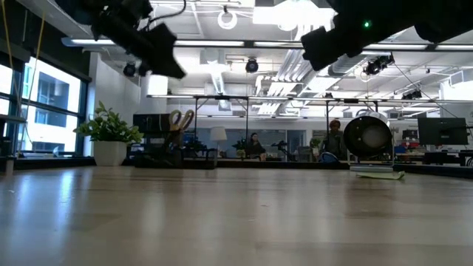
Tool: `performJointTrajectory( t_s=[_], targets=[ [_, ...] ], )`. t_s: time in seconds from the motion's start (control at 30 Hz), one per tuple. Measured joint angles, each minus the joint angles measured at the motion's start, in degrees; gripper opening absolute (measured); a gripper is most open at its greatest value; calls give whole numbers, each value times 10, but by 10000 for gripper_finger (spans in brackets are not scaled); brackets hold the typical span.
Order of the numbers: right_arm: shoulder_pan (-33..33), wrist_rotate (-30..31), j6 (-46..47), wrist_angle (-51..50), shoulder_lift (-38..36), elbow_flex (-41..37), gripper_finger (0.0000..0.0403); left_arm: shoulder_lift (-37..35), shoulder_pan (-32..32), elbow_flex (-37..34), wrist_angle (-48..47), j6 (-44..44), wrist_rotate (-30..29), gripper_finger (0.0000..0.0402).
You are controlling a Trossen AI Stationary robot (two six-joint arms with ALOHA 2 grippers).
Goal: Pick and place office supplies into organizer
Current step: Put the green sticky note into the right section of the desk organizer
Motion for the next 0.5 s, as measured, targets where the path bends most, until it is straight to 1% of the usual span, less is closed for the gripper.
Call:
performJointTrajectory(
  t_s=[0.07,0.1,0.13,0.2,0.4,0.47,0.5],
  targets=[
    [-7,-8,34,-29,0,0,110,0,-12,0,40,-11,104,111],
    [-11,-19,57,-45,0,0,110,0,-22,0,60,-13,146,109],
    [-14,-34,80,-62,0,0,110,0,-35,0,80,-14,184,107],
    [-21,-73,130,-103,-4,0,110,0,-67,0,109,-14,227,104],
    [-56,-179,265,-205,-19,0,110,0,-143,0,158,0,233,101],
    [-71,-231,306,-235,-19,0,110,0,-159,0,167,7,230,101],
    [-80,-268,332,-253,-19,0,110,0,-164,0,173,8,228,101]
  ],
)
